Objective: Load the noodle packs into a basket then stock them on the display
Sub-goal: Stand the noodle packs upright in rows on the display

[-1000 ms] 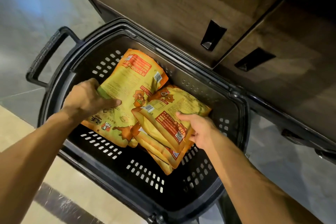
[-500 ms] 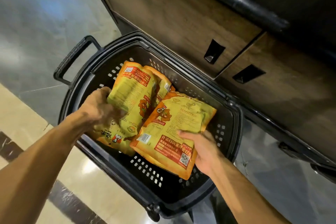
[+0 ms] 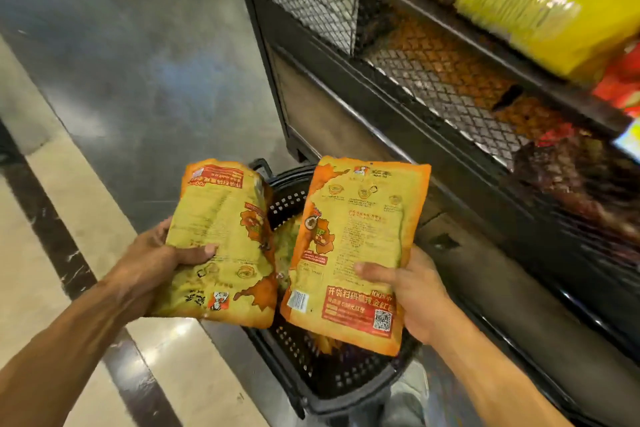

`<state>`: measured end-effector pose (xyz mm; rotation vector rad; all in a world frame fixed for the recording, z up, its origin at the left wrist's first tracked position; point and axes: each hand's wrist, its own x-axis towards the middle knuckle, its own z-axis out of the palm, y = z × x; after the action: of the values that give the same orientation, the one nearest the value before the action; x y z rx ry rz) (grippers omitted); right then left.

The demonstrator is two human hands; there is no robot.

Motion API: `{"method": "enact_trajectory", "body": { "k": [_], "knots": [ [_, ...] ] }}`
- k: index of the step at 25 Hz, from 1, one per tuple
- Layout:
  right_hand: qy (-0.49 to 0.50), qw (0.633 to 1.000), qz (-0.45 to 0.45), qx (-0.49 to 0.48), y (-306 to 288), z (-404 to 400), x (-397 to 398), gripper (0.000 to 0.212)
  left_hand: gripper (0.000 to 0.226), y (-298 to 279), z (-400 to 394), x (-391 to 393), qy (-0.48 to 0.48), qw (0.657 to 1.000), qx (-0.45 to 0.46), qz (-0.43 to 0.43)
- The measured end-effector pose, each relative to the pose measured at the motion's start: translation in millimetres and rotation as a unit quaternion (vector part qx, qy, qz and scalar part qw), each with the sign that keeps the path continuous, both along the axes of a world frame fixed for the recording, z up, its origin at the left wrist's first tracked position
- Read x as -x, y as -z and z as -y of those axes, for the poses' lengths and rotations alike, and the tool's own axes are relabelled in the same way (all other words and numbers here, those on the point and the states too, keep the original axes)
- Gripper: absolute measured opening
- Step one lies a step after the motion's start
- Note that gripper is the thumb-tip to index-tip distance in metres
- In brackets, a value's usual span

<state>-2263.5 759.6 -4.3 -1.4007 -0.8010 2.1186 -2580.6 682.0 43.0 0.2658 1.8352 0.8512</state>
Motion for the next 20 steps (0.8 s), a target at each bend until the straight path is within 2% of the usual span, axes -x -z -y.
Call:
{"method": "enact_trajectory", "body": {
  "k": [3,4,5,8,10,11,15,20],
  "knots": [
    [-0.040,0.996,-0.028,-0.072,-112,-29,7,0.052,0.056,-104,5,-4,-0.035,0.997,-0.055,0.031],
    [-0.040,0.995,-0.026,-0.088,-120,-33,8,0.053,0.056,-110,7,-7,-0.034,0.996,-0.069,0.034],
    [-0.043,0.993,-0.038,-0.100,-150,-40,7,0.056,0.055,-140,6,-10,-0.037,0.994,-0.096,0.032],
    [-0.037,0.985,-0.034,-0.165,-259,-54,2,0.055,0.042,-242,3,-25,-0.055,0.985,-0.163,0.027],
    [-0.026,0.981,-0.030,-0.188,-297,-60,-4,0.046,0.035,-278,-2,-30,-0.063,0.979,-0.193,0.019],
    [-0.023,0.976,-0.033,-0.212,-346,-64,-11,0.043,0.034,-323,-6,-35,-0.054,0.975,-0.214,0.016],
    [0.007,0.959,-0.021,-0.283,-455,-59,-40,0.044,0.047,-420,-10,-50,-0.014,0.959,-0.283,0.026],
    [0.093,0.924,-0.010,-0.371,-541,-26,-96,0.040,0.045,-502,-36,-94,0.097,0.932,-0.336,0.097]
  ]
}}
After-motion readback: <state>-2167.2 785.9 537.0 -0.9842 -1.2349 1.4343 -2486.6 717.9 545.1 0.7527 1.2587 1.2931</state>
